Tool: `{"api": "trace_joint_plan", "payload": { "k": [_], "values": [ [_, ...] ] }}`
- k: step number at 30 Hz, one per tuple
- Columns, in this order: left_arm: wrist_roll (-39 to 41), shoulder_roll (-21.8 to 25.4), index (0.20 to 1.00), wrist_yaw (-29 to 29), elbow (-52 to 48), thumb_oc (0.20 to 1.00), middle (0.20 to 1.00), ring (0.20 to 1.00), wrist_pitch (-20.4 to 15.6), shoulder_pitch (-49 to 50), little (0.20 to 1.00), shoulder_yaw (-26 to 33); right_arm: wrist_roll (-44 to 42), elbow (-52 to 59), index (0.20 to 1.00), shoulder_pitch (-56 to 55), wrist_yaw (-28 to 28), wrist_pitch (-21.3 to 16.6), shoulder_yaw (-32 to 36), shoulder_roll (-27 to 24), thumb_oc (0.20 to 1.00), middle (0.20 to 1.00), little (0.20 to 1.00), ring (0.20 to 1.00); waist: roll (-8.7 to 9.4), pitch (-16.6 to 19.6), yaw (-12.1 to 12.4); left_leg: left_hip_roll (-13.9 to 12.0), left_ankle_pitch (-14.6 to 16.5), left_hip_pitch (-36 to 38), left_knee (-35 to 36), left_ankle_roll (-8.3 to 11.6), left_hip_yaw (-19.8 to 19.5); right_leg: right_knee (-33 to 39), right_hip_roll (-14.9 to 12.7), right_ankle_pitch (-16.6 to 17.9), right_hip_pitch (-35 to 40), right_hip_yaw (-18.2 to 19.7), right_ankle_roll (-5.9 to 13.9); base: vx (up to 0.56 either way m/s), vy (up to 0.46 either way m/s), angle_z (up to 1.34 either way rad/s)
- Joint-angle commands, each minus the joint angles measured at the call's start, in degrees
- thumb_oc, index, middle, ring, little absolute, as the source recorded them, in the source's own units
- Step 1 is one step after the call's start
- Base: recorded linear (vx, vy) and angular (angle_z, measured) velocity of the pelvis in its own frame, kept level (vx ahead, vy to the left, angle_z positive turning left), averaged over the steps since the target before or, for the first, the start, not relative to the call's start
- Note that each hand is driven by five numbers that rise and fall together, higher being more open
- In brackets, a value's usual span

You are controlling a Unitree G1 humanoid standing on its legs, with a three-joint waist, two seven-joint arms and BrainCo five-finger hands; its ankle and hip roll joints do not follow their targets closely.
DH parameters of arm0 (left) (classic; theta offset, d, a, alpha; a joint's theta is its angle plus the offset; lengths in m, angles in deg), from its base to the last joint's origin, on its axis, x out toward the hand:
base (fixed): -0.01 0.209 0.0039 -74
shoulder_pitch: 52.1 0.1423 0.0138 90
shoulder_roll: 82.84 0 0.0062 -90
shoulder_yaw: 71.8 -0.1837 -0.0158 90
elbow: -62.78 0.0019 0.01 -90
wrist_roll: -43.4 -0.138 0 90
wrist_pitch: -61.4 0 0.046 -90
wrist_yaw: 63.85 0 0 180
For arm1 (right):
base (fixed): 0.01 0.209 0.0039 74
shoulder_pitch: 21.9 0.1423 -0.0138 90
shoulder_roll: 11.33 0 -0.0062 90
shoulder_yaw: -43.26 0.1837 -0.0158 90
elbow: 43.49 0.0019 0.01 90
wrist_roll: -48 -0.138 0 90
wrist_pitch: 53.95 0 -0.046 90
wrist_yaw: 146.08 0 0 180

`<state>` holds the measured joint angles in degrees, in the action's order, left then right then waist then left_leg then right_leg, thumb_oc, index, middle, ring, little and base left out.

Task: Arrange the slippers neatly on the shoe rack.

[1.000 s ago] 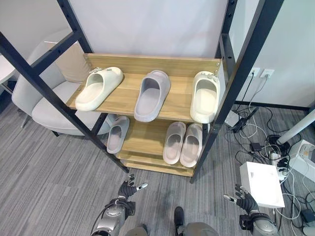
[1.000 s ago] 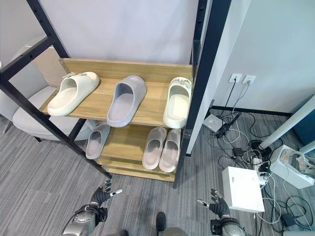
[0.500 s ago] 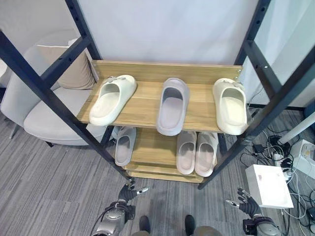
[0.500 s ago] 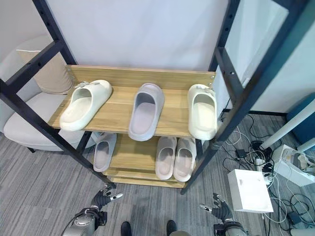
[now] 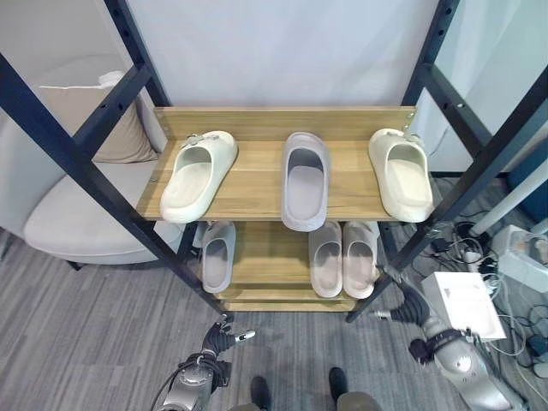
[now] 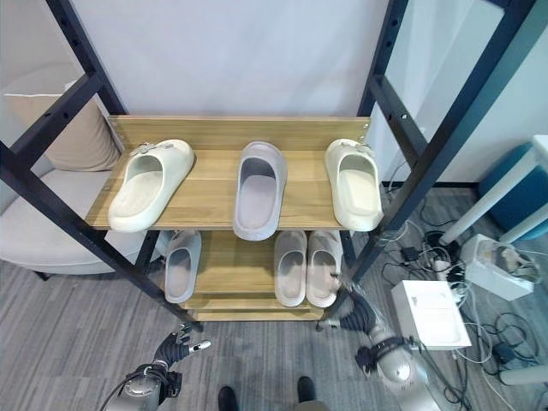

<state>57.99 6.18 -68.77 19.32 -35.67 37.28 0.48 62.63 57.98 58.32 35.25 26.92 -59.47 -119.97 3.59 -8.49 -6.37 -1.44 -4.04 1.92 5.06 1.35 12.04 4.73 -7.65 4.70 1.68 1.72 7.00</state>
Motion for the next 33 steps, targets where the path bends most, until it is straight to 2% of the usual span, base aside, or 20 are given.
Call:
{"api": "trace_joint_plan", "payload": {
  "k": [1,7,9,13,16,19,25,29,33],
  "values": [
    [-2.3,-0.4,1.0,-0.4,5.0,1.0,1.0,1.0,-2.4,-4.4,1.0,2.1,-1.9,6.7,1.0,2.2,-4.4,-4.9,0.7,-2.6,1.0,1.0,1.0,1.0,0.4,-0.6,1.5,-1.3,4.7,2.1,-0.1,0.93,-1.4,-1.9,-4.3,-0.7,0.5,-3.8,5.12,0.0,0.043,-0.06],
    [-3.5,-1.1,1.0,-0.3,6.2,1.0,1.0,1.0,-2.4,-4.1,1.0,2.1,-11.0,18.6,1.0,3.2,-8.8,-7.0,0.2,-6.8,1.0,1.0,1.0,1.0,1.42,0.6,1.6,-1.2,5.1,3.0,-0.1,0.77,-1.2,-1.2,-4.3,-0.7,1.3,-4.1,5.37,0.0,0.032,-0.06],
    [-3.2,-1.6,1.0,-0.7,7.8,1.0,1.0,1.0,-2.6,-3.8,1.0,2.1,-14.8,22.5,1.0,7.3,-7.5,-7.7,1.8,-8.8,1.0,1.0,1.0,1.0,1.88,1.5,1.7,-1.3,5.3,3.3,-0.1,0.73,-1.1,-1.1,-4.5,-0.8,1.8,-4.3,5.41,0.02,0.025,-0.06],
    [-2.4,-1.6,1.0,-0.8,7.0,1.0,1.0,1.0,-2.7,-2.7,1.0,2.0,-13.9,22.7,1.0,12.1,-3.8,-7.6,5.1,-10.1,1.0,1.0,1.0,1.0,1.97,2.0,2.1,-1.3,5.5,3.5,-0.1,0.58,-1.3,-1.1,-4.5,-0.9,2.0,-4.4,5.39,0.03,0.017,-0.07],
    [-0.5,-1.5,1.0,-1.2,5.7,1.0,1.0,1.0,-2.4,-1.2,1.0,1.2,-10.8,16.5,1.0,22.9,3.0,-6.0,6.1,-9.5,1.0,1.0,1.0,1.0,2.06,2.3,3.2,-1.1,5.9,3.9,-0.1,0.31,-1.6,-0.9,-4.6,-1.2,2.5,-4.6,5.28,0.05,0.022,-0.02],
    [0.6,-1.3,1.0,-1.2,5.1,1.0,1.0,1.0,-1.7,-0.4,1.0,-0.1,-8.5,7.5,1.0,33.3,7.5,-3.3,2.8,-7.4,1.0,1.0,1.0,1.0,2.23,2.2,4.8,-0.9,6.0,4.2,-0.1,0.14,-2.1,-0.9,-4.6,-1.5,2.9,-5.1,5.08,0.04,0.011,0.01],
    [2.0,-0.2,1.0,-0.7,3.7,1.0,1.0,1.0,-1.3,1.1,1.0,-0.8,-4.6,-5.2,1.0,43.1,11.1,0.7,-1.5,-7.1,1.0,1.0,1.0,1.0,2.65,1.8,7.0,-0.8,6.1,4.3,-0.1,0.03,-3.0,-0.4,-4.7,-1.9,3.9,-5.9,4.79,0.04,0.003,0.09],
    [3.5,1.5,1.0,-0.3,1.5,1.0,1.0,1.0,-1.3,2.5,1.0,-0.7,-2.0,-18.5,1.0,50.7,13.4,3.7,-5.0,-7.3,1.0,1.0,1.0,1.0,3.05,0.8,9.6,-0.6,5.9,3.4,-0.4,0.04,-4.1,0.1,-4.6,-2.4,4.2,-7.0,4.57,0.02,0.0,0.15],
    [4.4,2.1,1.0,-0.4,2.0,1.0,1.0,1.0,-1.5,2.7,1.0,0.0,-2.8,-24.8,1.0,53.1,14.7,4.2,-5.7,-5.4,1.0,1.0,1.0,1.0,3.25,0.1,10.9,-0.6,5.7,2.2,-0.8,0.08,-4.8,0.3,-4.6,-2.6,4.0,-7.7,4.43,0.0,0.005,0.12]
  ]
}}
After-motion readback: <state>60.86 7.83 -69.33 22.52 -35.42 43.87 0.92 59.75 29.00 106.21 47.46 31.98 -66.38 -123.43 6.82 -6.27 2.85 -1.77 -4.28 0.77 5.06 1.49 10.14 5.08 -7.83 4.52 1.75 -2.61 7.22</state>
